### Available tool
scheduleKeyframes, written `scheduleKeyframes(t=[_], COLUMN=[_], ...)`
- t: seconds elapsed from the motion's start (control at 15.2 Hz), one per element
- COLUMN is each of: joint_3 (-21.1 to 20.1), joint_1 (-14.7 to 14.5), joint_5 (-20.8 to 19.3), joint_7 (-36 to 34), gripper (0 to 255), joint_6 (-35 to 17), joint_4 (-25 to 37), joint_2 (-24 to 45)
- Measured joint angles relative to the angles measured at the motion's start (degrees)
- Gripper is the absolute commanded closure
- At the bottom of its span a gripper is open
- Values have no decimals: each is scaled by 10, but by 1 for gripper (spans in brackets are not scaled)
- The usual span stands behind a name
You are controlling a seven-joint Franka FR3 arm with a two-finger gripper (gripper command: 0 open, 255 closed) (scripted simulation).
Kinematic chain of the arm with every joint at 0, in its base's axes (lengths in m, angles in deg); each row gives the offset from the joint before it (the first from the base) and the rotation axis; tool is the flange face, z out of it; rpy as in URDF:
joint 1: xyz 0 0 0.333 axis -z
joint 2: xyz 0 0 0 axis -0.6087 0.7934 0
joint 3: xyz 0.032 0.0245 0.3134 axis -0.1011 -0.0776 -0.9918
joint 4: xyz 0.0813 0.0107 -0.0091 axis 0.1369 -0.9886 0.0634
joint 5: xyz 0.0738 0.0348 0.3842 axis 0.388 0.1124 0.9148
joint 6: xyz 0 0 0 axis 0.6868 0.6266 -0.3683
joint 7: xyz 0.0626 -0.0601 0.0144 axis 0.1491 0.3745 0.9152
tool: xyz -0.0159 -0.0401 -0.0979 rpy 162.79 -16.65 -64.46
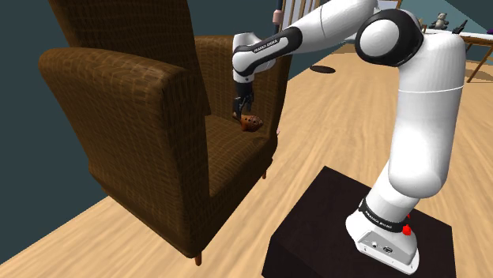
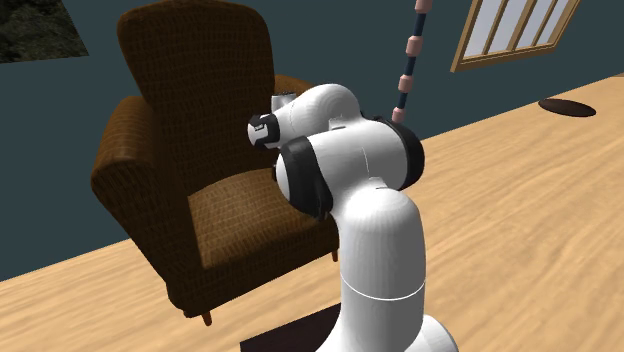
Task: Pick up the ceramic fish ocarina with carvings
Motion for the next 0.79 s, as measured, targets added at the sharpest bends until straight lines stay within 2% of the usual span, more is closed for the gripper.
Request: scheduleKeyframes(t=[0.33,0.4,0.79], joint_3=[-2,-3,-4], joint_1=[1,2,5], joint_5=[-1,0,-3], joint_7=[-1,2,10], gripper=[0,255,255], joint_6=[-25,-30,-67], joint_4=[-2,-5,-26], joint_2=[22,21,14])
